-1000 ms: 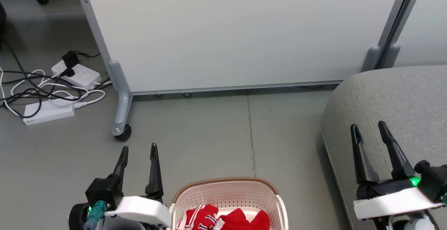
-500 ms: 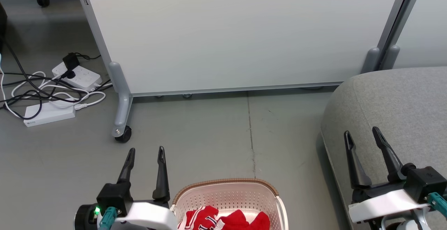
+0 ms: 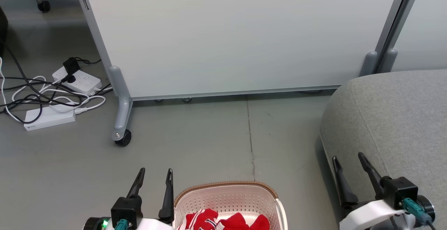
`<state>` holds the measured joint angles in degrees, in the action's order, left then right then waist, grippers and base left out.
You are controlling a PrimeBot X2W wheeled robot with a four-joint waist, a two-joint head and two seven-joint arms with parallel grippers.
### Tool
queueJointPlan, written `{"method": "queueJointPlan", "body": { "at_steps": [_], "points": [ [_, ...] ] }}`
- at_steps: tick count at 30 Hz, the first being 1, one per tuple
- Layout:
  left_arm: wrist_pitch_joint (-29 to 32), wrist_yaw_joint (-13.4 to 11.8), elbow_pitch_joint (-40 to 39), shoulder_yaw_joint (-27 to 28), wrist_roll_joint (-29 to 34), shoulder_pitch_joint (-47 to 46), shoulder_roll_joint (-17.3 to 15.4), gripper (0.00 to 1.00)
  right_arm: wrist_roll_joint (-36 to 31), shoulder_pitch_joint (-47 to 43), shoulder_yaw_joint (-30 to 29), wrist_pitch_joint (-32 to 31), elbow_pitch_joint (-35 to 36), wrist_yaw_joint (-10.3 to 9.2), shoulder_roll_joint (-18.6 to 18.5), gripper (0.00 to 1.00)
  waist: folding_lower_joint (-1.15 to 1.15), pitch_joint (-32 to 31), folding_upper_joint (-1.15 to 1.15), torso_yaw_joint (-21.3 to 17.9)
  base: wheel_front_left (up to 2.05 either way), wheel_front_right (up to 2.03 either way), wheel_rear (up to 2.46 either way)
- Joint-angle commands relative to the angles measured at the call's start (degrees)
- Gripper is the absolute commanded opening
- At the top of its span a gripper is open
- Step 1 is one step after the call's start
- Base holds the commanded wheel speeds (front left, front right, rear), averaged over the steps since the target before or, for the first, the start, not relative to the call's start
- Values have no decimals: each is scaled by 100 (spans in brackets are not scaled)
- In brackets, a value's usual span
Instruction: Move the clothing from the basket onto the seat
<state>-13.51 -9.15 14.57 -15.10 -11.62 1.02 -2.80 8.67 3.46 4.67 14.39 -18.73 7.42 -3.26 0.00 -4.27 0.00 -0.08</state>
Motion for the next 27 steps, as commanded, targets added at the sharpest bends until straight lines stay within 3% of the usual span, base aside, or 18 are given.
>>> {"method": "queueJointPlan", "body": {
  "at_steps": [1,12,27],
  "points": [
    [-45,-7,4,-9,112,-8,-17,100,-152,96,-9,54,-58,11,-1,100,0,-1,0,-3,0,0,0],
    [-186,-135,15,-198,512,15,-20,100,-654,204,-25,91,-238,13,33,100,0,-15,0,-3,0,0,0],
    [-173,-177,-15,-215,430,6,-18,100,-608,234,35,84,-228,13,29,100,0,1,0,3,0,0,0]
  ]
}}
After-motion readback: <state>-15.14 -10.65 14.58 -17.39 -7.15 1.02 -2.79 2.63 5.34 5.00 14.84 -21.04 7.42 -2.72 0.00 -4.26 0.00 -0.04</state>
